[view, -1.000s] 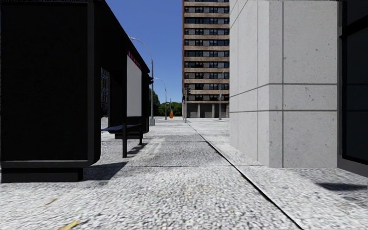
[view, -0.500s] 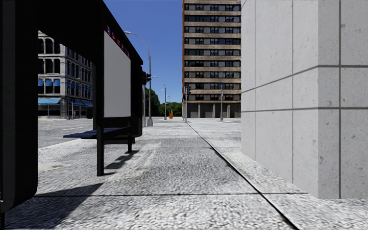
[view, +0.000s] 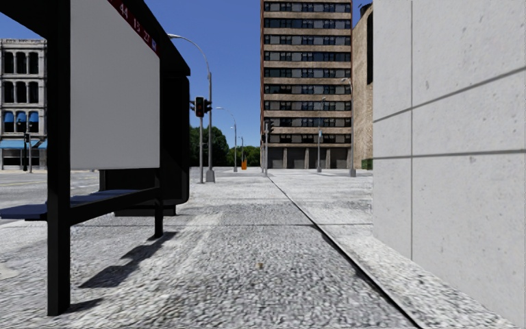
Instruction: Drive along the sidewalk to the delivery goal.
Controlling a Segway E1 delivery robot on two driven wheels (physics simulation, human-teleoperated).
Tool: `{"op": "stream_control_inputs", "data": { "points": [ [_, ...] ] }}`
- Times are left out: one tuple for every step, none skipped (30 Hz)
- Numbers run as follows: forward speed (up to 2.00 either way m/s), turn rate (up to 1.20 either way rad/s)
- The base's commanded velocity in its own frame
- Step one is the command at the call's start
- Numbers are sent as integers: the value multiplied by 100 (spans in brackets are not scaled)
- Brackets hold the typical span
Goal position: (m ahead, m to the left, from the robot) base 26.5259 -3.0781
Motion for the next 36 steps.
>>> {"op": "stream_control_inputs", "data": {
  "points": [
    [200,0],
    [200,0],
    [200,0],
    [200,0],
    [200,0],
    [200,0],
    [200,0],
    [200,0],
    [200,-8],
    [200,-15],
    [200,-15],
    [200,-20],
    [200,-23],
    [200,-23],
    [200,-25],
    [200,-26],
    [200,-27],
    [200,-27],
    [200,-29],
    [200,-31],
    [200,-33],
    [200,-33],
    [200,-34],
    [200,-34],
    [200,-34],
    [200,-35],
    [200,-35],
    [200,-35],
    [200,-35],
    [200,-35],
    [200,-35],
    [200,-35],
    [200,-35],
    [200,-35],
    [200,-35],
    [200,-35]
  ]
}}
